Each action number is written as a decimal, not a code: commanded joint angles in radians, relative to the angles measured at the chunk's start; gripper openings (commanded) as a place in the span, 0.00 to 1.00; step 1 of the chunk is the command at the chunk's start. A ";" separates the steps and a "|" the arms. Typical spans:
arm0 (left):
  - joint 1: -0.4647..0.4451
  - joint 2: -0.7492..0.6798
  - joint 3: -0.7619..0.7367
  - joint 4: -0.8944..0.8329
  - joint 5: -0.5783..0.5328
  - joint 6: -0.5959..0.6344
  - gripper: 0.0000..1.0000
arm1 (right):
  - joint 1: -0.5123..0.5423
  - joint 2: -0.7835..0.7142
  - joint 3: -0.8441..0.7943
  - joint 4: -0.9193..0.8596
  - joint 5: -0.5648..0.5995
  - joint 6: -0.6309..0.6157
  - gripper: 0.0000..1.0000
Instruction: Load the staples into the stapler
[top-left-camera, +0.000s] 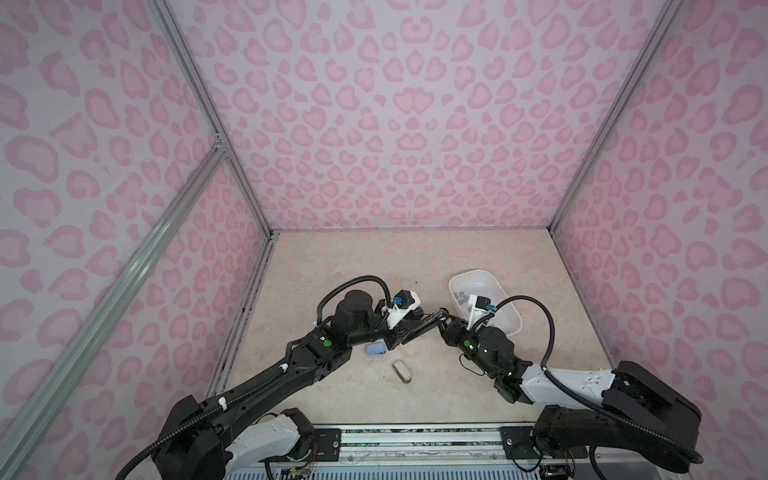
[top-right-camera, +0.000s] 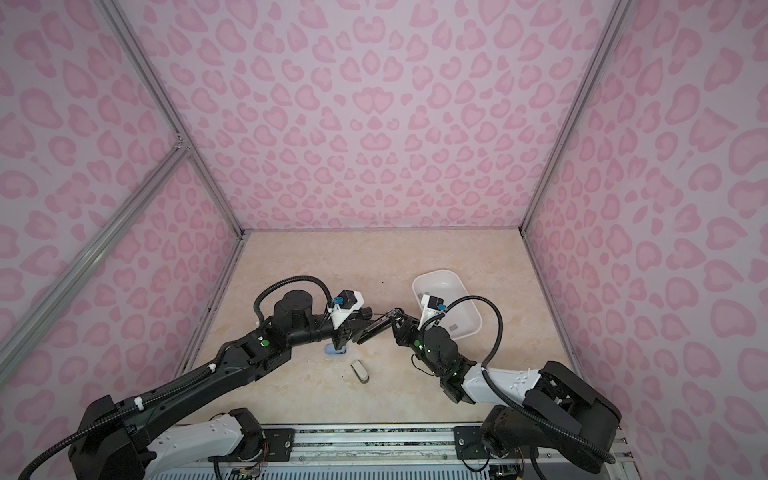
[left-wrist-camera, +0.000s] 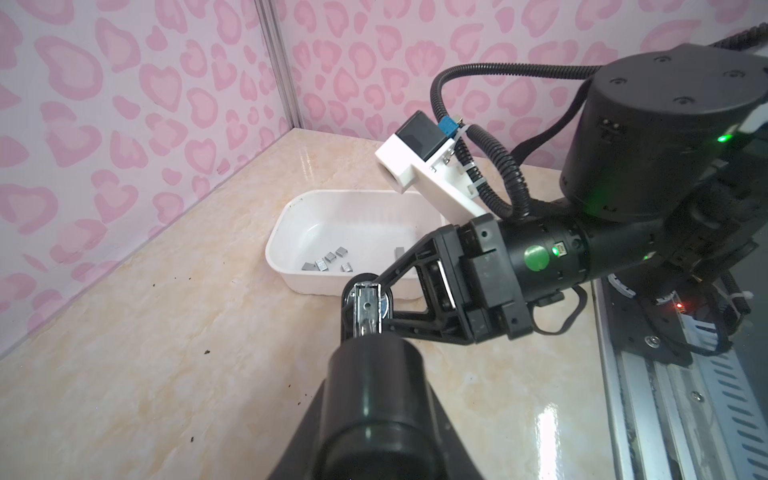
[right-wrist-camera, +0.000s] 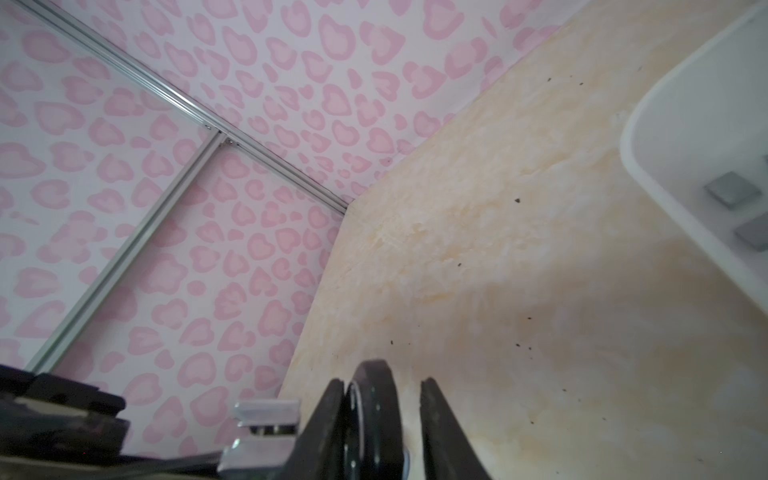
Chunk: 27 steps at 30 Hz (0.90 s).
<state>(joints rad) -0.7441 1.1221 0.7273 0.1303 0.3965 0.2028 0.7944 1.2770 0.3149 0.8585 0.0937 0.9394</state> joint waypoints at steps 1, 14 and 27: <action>0.008 0.018 0.005 0.113 0.052 0.016 0.04 | -0.034 -0.015 0.034 -0.191 0.021 -0.087 0.40; 0.057 0.217 0.118 -0.003 0.044 0.145 0.04 | -0.178 -0.135 0.056 -0.402 -0.016 -0.277 0.47; 0.059 0.227 0.119 0.031 0.115 0.158 0.04 | -0.183 -0.011 0.084 -0.184 -0.321 -0.156 0.28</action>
<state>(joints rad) -0.6834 1.3781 0.8513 0.0765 0.4648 0.3626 0.6006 1.2156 0.4126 0.5362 -0.0460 0.7116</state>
